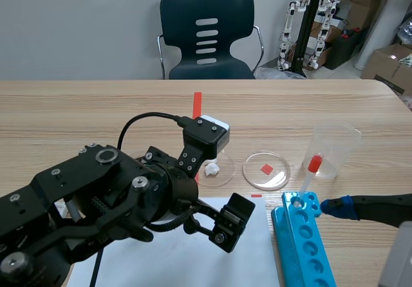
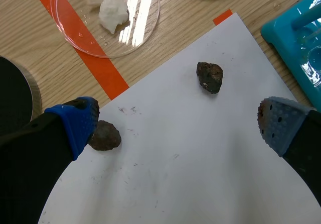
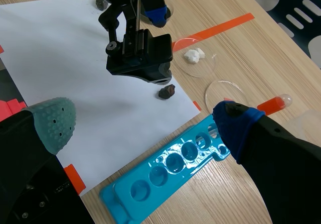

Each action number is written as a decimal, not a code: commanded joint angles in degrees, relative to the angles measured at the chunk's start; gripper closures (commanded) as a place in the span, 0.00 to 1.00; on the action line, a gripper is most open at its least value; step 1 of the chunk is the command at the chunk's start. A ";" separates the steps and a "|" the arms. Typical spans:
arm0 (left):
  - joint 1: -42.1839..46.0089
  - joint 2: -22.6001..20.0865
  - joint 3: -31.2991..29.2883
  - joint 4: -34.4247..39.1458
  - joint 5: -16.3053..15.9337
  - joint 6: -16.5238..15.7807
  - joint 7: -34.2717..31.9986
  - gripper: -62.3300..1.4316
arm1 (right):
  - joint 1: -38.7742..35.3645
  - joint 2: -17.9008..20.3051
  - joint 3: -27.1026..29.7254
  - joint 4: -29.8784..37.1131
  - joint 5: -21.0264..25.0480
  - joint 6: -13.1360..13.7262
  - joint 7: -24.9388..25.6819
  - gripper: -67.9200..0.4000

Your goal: Return to the home posture

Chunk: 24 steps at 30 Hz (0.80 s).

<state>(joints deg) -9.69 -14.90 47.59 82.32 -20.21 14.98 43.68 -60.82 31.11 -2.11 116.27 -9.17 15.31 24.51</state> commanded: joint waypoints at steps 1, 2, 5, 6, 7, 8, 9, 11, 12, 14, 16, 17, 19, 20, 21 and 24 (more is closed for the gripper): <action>-0.59 0.57 -0.22 0.79 -0.15 0.11 -0.63 0.00 | 0.02 -0.02 0.20 1.53 0.57 -0.28 0.85 0.16; -0.59 0.57 -0.20 0.79 -0.15 0.11 -0.63 0.00 | 0.02 -0.02 0.20 1.53 0.57 -0.28 0.85 0.16; -0.61 0.57 -0.20 0.79 -0.15 0.11 -0.63 0.00 | 0.02 -0.02 0.20 1.53 0.57 -0.28 0.85 0.16; -0.61 0.57 -0.20 0.79 -0.15 0.11 -0.63 0.00 | 0.02 -0.02 0.20 1.53 0.57 -0.28 0.85 0.16; -0.61 0.57 -0.22 0.79 -0.15 0.11 -0.63 0.00 | 0.02 -0.02 0.20 1.53 0.57 -0.28 0.85 0.16; -0.61 0.55 -0.22 0.79 -0.15 0.11 -0.63 0.00 | 0.02 -0.02 0.20 1.53 0.57 -0.28 0.85 0.16; -0.63 0.52 -0.22 0.79 -0.13 0.11 -0.63 0.00 | 0.02 -0.02 0.20 1.53 0.57 -0.28 0.85 0.16; -0.63 0.39 -0.22 0.79 -0.13 0.11 -0.63 0.00 | 0.02 -0.02 0.20 1.53 0.57 -0.28 0.85 0.16; -0.63 0.39 -0.31 0.79 -0.15 0.11 -0.63 0.00 | 0.02 -0.02 0.20 1.53 0.57 -0.28 0.85 0.16; -0.63 0.42 -0.50 0.79 -0.15 0.11 -0.63 0.00 | 0.02 -0.02 0.20 1.53 0.57 -0.28 0.85 0.16; -0.63 0.42 -0.81 0.79 -0.20 0.02 -0.63 0.00 | 0.02 -0.02 0.20 1.53 0.57 -0.28 0.85 0.16; -0.66 0.39 -0.85 0.79 -0.20 -0.13 -0.63 0.00 | 0.02 -0.02 0.20 1.53 0.57 -0.28 0.85 0.16; -0.66 0.42 -1.22 0.79 -0.22 -0.42 -0.66 0.00 | 0.02 -0.02 0.20 1.53 0.57 -0.28 0.85 0.16; -0.63 0.42 -1.51 0.79 -0.22 -1.01 -0.68 0.00 | 0.02 -0.02 0.20 1.53 0.57 -0.28 0.85 0.16; -0.63 0.42 -1.86 0.79 -0.28 -1.60 -0.68 0.00 | 0.02 -0.02 0.20 1.53 0.57 -0.28 0.85 0.16; -0.63 0.17 -3.52 0.79 -2.27 -4.07 -0.96 0.00 | 0.02 -0.02 0.20 1.53 0.57 -0.28 0.85 0.16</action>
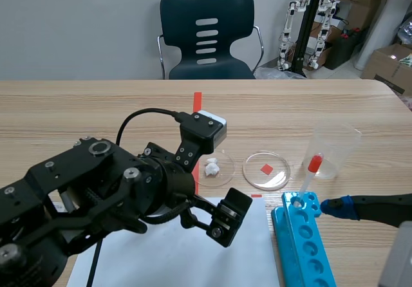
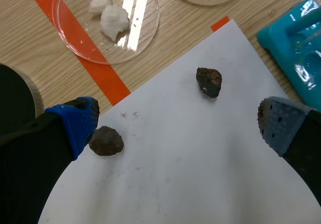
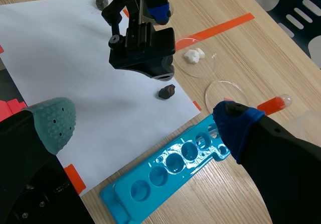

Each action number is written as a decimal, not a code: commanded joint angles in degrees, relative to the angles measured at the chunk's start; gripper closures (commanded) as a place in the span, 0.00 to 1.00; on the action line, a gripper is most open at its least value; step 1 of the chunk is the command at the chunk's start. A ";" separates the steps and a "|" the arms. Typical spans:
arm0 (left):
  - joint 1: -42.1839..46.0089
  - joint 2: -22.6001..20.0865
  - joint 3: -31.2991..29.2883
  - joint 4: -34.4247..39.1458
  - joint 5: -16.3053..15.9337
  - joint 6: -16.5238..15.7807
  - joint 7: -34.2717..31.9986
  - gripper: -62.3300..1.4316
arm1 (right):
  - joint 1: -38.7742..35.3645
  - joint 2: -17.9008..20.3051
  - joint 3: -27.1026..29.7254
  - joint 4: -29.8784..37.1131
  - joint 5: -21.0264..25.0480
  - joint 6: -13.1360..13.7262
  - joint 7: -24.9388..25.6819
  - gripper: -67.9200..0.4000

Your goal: Return to the home posture

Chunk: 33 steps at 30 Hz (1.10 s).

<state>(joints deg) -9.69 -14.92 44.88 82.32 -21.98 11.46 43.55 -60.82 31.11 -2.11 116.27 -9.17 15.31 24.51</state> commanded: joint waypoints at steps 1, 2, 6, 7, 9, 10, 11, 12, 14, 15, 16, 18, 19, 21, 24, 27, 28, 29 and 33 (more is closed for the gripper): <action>-0.63 -0.11 -1.40 0.79 -1.25 -0.87 -1.49 0.00 | 0.02 -0.02 0.20 1.53 0.57 -0.28 0.85 0.16; -0.63 -0.50 -1.88 0.79 -1.84 -0.94 -2.19 0.00 | 0.02 -0.02 0.20 1.53 0.57 -0.28 0.85 0.16; -0.63 -2.75 -3.63 0.79 -3.45 -1.51 -4.79 0.00 | 0.02 -0.02 0.20 1.53 0.57 -0.28 0.85 0.16; -0.63 -3.50 -4.15 0.79 -4.02 -2.36 -5.53 0.00 | 0.02 -0.02 0.20 1.53 0.57 -0.28 0.85 0.16; -0.63 -5.18 -5.27 0.79 -5.73 -4.39 -7.10 0.00 | 0.02 -0.02 0.20 1.53 0.57 -0.28 0.85 0.16; -0.61 -6.16 -5.77 0.79 -6.62 -5.60 -8.00 0.00 | 0.02 -0.02 0.20 1.53 0.57 -0.28 0.85 0.16; -0.61 -7.21 -6.19 0.79 -7.61 -6.64 -8.63 0.00 | 0.02 -0.02 0.20 1.53 0.57 -0.28 0.85 0.16; -0.61 -8.37 -6.56 0.79 -8.44 -7.48 -9.49 0.00 | 0.02 -0.02 0.20 1.53 0.57 -0.28 0.85 0.16; -0.61 -10.97 -7.08 0.79 -10.12 -8.31 -10.91 0.00 | 0.02 -0.02 0.20 1.53 0.57 -0.28 0.85 0.16; -0.61 -12.37 -7.21 0.79 -11.08 -8.28 -11.34 0.00 | 0.02 -0.02 0.20 1.53 0.57 -0.28 0.85 0.16; -0.61 -13.84 -7.37 0.79 -12.04 -8.28 -12.02 0.00 | 0.02 -0.02 0.20 1.53 0.57 -0.28 0.85 0.16; -0.59 -16.98 -7.58 0.81 -14.32 -8.26 -12.98 0.00 | 0.02 -0.02 0.20 1.53 0.57 -0.28 0.85 0.16; -0.55 -18.60 -7.67 1.01 -15.56 -8.24 -13.14 0.00 | 0.02 -0.02 0.20 1.53 0.57 -0.28 0.85 0.16; -0.04 -22.29 -7.74 1.90 -18.64 -8.24 -14.10 0.00 | 0.02 -0.02 0.20 1.53 0.57 -0.28 0.85 0.16; 2.29 -28.57 -7.74 5.14 -22.82 -8.04 -18.45 0.00 | 0.02 -0.02 0.20 1.53 0.57 -0.28 0.85 0.16; 6.38 -34.53 -7.74 9.51 -25.94 -5.03 -25.29 0.00 | 0.02 -0.02 0.20 1.53 0.57 -0.28 0.85 0.16; 8.02 -36.24 -7.74 11.15 -26.60 -2.82 -27.34 0.00 | 0.02 -0.02 0.20 1.53 0.57 -0.28 0.85 0.16; 9.68 -37.73 -7.74 12.72 -26.75 -0.37 -29.09 0.00 | 0.02 -0.02 0.20 1.53 0.57 -0.28 0.85 0.16; 16.94 -42.29 -8.72 18.56 -26.69 6.71 -34.16 0.00 | 0.02 -0.02 0.20 1.53 0.57 -0.28 0.85 0.16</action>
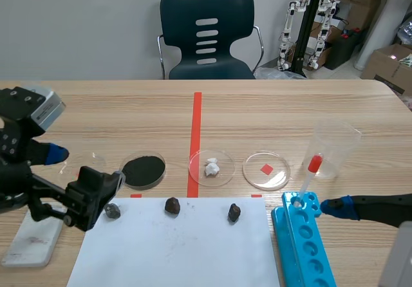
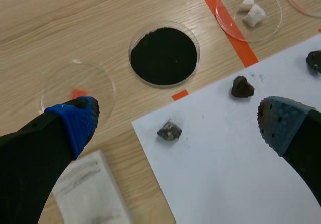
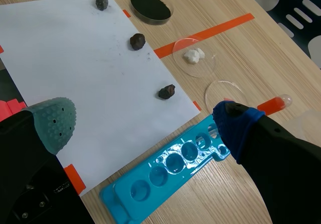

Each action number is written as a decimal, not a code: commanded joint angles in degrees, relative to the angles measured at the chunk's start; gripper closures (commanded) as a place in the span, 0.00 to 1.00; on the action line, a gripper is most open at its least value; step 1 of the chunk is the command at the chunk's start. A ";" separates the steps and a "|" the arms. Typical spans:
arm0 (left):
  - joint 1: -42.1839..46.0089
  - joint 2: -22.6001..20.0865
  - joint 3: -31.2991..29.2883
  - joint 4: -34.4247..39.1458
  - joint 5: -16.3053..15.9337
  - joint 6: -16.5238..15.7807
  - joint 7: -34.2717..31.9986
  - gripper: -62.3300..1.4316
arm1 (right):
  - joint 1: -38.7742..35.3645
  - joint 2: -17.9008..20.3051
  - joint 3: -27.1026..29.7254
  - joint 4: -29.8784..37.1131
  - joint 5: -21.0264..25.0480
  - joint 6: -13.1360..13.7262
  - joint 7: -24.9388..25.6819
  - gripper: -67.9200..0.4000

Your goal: Return to the home posture

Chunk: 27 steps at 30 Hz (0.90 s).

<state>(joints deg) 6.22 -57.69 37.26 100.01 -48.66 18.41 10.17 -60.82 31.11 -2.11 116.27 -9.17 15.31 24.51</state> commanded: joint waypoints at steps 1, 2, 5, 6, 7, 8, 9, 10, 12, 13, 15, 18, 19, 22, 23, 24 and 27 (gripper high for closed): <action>3.28 -0.26 -2.12 2.16 0.00 0.46 -1.62 0.00 | 0.02 -0.02 0.20 1.53 0.57 -0.28 0.85 0.16; 5.64 -0.81 -3.43 3.41 -0.02 0.98 -2.14 0.00 | 0.02 -0.02 0.20 1.53 0.57 -0.28 0.85 0.16; 13.90 -1.38 -9.16 7.02 0.37 3.28 -3.17 0.00 | 0.02 -0.02 0.20 1.53 0.57 -0.28 0.85 0.16; 16.72 -1.38 -11.41 8.22 0.85 3.32 -3.17 0.00 | 0.02 -0.02 0.20 1.53 0.57 -0.28 0.85 0.16; 19.63 -1.38 -13.75 9.42 1.57 3.32 -3.17 0.00 | 0.02 -0.02 0.20 1.53 0.57 -0.28 0.85 0.16; 22.43 -1.36 -16.02 10.62 1.95 3.32 -3.32 0.00 | 0.02 -0.02 0.20 1.53 0.57 -0.28 0.85 0.16; 25.24 -1.36 -18.36 11.87 2.08 3.32 -3.58 0.00 | 0.02 -0.02 0.20 1.53 0.57 -0.28 0.85 0.16; 28.00 -1.29 -20.59 13.07 2.82 3.32 -4.02 0.00 | 0.02 -0.02 0.20 1.53 0.57 -0.28 0.85 0.16; 33.51 -0.70 -25.00 15.52 4.81 3.32 -4.90 0.00 | 0.02 -0.02 0.20 1.53 0.57 -0.28 0.85 0.16; 36.02 0.00 -27.19 16.72 6.14 3.32 -4.83 0.00 | 0.02 -0.02 0.20 1.53 0.57 -0.28 0.85 0.16; 40.57 1.95 -30.99 18.93 9.07 3.28 -4.79 0.00 | 0.02 -0.02 0.20 1.53 0.57 -0.28 0.85 0.16; 45.94 5.70 -35.39 21.86 13.88 3.26 -4.11 0.00 | 0.02 -0.02 0.20 1.53 0.57 -0.28 0.85 0.16; 47.25 7.21 -36.39 22.64 15.26 3.26 -4.00 0.00 | 0.02 -0.02 0.20 1.53 0.57 -0.28 0.85 0.16; 49.53 12.22 -38.12 24.65 20.22 2.82 -2.23 0.00 | 0.02 -0.02 0.20 1.53 0.57 -0.28 0.85 0.16; 50.07 13.99 -38.21 25.14 22.10 2.84 -1.60 0.00 | 0.02 -0.02 0.20 1.53 0.57 -0.28 0.85 0.16; 50.14 15.72 -38.18 25.49 23.93 2.84 -1.11 0.00 | 0.02 -0.02 0.20 1.53 0.57 -0.28 0.85 0.16; 50.14 20.44 -38.18 25.88 26.67 2.51 0.96 0.00 | 0.02 -0.02 0.20 1.53 0.57 -0.28 0.85 0.16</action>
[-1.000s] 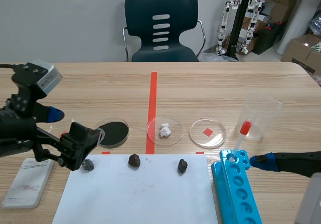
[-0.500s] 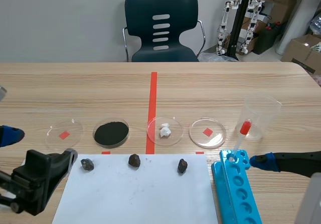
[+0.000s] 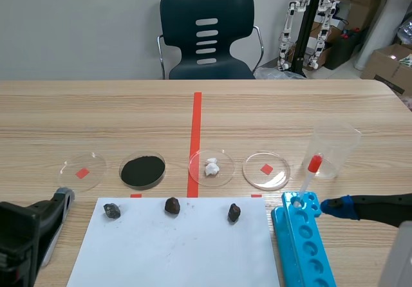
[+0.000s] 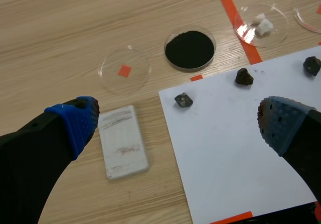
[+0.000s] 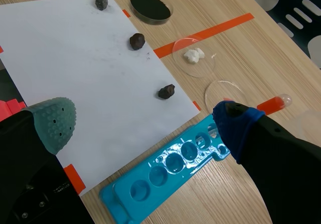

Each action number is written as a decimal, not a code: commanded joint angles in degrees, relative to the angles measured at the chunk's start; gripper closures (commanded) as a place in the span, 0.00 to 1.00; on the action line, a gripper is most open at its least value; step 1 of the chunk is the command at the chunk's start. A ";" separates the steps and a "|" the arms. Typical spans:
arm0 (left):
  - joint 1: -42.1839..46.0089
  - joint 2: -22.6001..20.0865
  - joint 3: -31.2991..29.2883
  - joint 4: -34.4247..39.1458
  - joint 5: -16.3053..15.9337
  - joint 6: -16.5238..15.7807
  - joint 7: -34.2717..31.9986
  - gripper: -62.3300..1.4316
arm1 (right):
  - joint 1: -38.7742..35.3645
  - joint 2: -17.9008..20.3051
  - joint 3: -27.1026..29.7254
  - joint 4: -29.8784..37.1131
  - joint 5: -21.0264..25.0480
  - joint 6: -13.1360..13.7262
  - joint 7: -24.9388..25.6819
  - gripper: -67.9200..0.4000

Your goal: Return to the home posture

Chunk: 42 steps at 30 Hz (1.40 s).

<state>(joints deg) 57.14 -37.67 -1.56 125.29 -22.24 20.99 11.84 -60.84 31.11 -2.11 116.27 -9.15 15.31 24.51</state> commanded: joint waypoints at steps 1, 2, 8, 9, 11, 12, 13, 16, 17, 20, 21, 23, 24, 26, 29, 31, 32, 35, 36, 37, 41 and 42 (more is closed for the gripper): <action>-0.79 1.62 0.63 0.66 1.03 -0.50 0.07 0.00 | 0.04 -0.02 0.20 1.53 0.55 -0.28 0.85 0.16; -0.79 2.60 0.63 0.68 1.55 -1.27 0.90 0.00 | 0.04 -0.02 0.20 1.53 0.55 -0.28 0.85 0.16; 0.00 3.85 0.63 0.68 2.12 -3.98 1.90 0.00 | 0.04 -0.02 0.20 1.53 0.55 -0.28 0.85 0.16; 0.00 3.85 0.63 0.68 2.12 -3.98 2.12 0.00 | 0.04 -0.02 0.20 1.53 0.55 -0.28 0.85 0.16; 0.00 3.82 0.63 0.68 2.12 -3.98 2.34 0.00 | 0.04 -0.02 0.20 1.53 0.55 -0.28 0.85 0.16; 0.00 3.82 0.63 0.68 2.12 -3.98 2.34 0.00 | 0.04 -0.02 0.20 1.53 0.55 -0.28 0.85 0.16; -0.02 3.82 0.63 0.68 2.14 -3.98 2.34 0.00 | 0.04 -0.02 0.20 1.53 0.55 -0.28 0.85 0.16; -0.02 3.82 0.63 0.68 2.14 -3.98 2.29 0.00 | 0.04 -0.02 0.20 1.53 0.55 -0.28 0.85 0.16; -0.02 3.82 0.63 0.68 2.14 -3.98 2.21 0.00 | 0.04 -0.02 0.20 1.53 0.55 -0.28 0.85 0.16; -0.02 3.82 0.63 0.68 2.14 -3.98 2.16 0.00 | 0.04 -0.02 0.20 1.53 0.55 -0.28 0.85 0.16; -0.02 3.82 0.63 0.68 2.14 -3.98 2.16 0.00 | 0.04 -0.02 0.20 1.53 0.55 -0.28 0.85 0.16; -0.02 3.82 0.63 0.68 2.14 -3.98 2.16 0.00 | 0.04 -0.02 0.20 1.53 0.55 -0.28 0.85 0.16; -0.02 3.82 0.63 0.68 2.14 -3.98 2.16 0.00 | 0.04 -0.02 0.20 1.53 0.55 -0.28 0.85 0.16; -0.02 3.82 0.63 0.68 2.14 -3.98 2.16 0.00 | 0.04 -0.02 0.20 1.53 0.55 -0.28 0.85 0.16; -0.02 3.82 0.63 0.68 2.14 -3.98 2.16 0.00 | 0.04 -0.02 0.20 1.53 0.55 -0.28 0.85 0.16; -0.02 3.82 0.63 0.68 2.14 -3.98 2.16 0.00 | 0.04 -0.02 0.20 1.53 0.55 -0.28 0.85 0.16; -0.02 3.82 0.63 0.68 2.14 -3.98 2.16 0.00 | 0.04 -0.02 0.20 1.53 0.55 -0.28 0.85 0.16; -0.02 3.82 0.63 0.68 2.14 -3.98 2.19 0.00 | 0.04 -0.02 0.20 1.53 0.55 -0.28 0.85 0.16; -0.02 3.82 0.63 0.68 2.14 -3.98 2.19 0.00 | 0.04 -0.02 0.20 1.53 0.55 -0.28 0.85 0.16; -0.02 3.82 0.63 0.68 2.14 -3.98 2.19 0.00 | 0.04 -0.02 0.20 1.53 0.55 -0.28 0.85 0.16; -0.02 3.82 0.63 0.68 2.14 -3.98 2.16 0.00 | 0.04 -0.02 0.20 1.53 0.55 -0.28 0.85 0.16; -0.02 3.82 0.63 0.68 2.14 -3.98 2.19 0.00 | 0.04 -0.02 0.20 1.53 0.55 -0.28 0.85 0.16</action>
<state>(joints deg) 56.84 -33.67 -1.15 125.29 -20.14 16.88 14.79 -60.84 31.11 -2.11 116.27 -9.17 15.31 24.51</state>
